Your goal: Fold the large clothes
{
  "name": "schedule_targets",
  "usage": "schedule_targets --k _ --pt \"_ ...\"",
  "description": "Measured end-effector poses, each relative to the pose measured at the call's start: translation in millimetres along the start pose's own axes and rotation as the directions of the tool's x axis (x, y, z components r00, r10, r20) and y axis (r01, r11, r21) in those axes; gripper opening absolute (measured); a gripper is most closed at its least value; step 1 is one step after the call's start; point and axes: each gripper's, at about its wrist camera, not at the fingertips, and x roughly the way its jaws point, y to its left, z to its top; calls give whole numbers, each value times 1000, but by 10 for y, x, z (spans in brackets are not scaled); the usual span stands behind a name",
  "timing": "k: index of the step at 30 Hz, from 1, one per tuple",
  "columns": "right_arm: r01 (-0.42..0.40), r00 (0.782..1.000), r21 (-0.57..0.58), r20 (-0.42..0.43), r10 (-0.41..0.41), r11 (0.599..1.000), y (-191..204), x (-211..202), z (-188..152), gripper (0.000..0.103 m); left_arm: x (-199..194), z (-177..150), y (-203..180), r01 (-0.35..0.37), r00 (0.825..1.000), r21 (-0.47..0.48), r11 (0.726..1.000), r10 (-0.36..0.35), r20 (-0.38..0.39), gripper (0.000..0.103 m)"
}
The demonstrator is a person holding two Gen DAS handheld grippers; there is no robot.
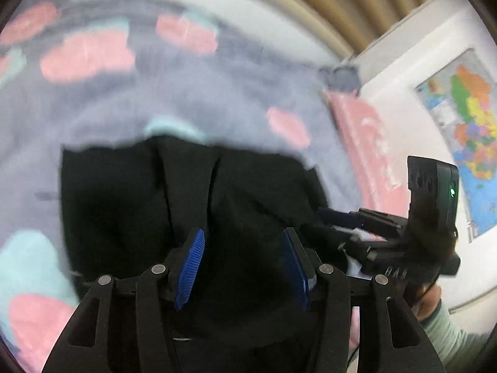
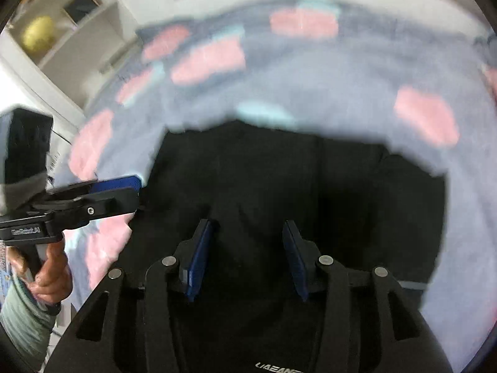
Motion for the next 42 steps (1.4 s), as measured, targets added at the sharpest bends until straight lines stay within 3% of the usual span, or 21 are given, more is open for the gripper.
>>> schedule_targets --k 2,3,5,10,17,21,24,29,31,36,42 --pt "6 998 22 -63 -4 1000 -84 319 -195 50 349 -179 107 -76 993 -12 997 75 -96 53" --pt "2 998 37 -67 1 999 -131 431 -306 50 534 -274 187 -96 985 -29 995 91 -146 53" --pt "-6 1000 60 -26 7 998 -179 484 -446 50 724 -434 328 -116 980 -59 991 105 -171 53" --pt "12 1000 52 -11 -12 999 -122 283 -443 50 610 -480 299 -112 987 -70 991 102 -125 53" --pt "-18 993 -19 115 20 1000 150 -555 -595 50 -268 -599 -93 -59 998 30 998 59 16 53" --pt "17 992 -39 122 -13 999 282 -602 -576 50 -506 -707 -227 -29 998 58 998 26 58 53" --pt "45 993 -59 111 -38 997 413 -314 -578 50 -397 -749 -262 -18 999 66 998 15 53 53" --pt "132 991 -53 23 -131 990 260 350 -762 50 245 -863 45 -132 990 48 990 134 -40 53" --pt "128 991 -38 35 -127 991 220 477 -821 50 462 -942 190 -157 984 27 987 159 -75 53" --pt "135 981 -47 144 -127 990 206 490 -974 50 513 -1096 267 -130 991 58 990 129 22 53" --pt "139 971 -57 203 -125 989 246 275 -1136 51 335 -1218 204 -124 987 98 987 113 115 53"
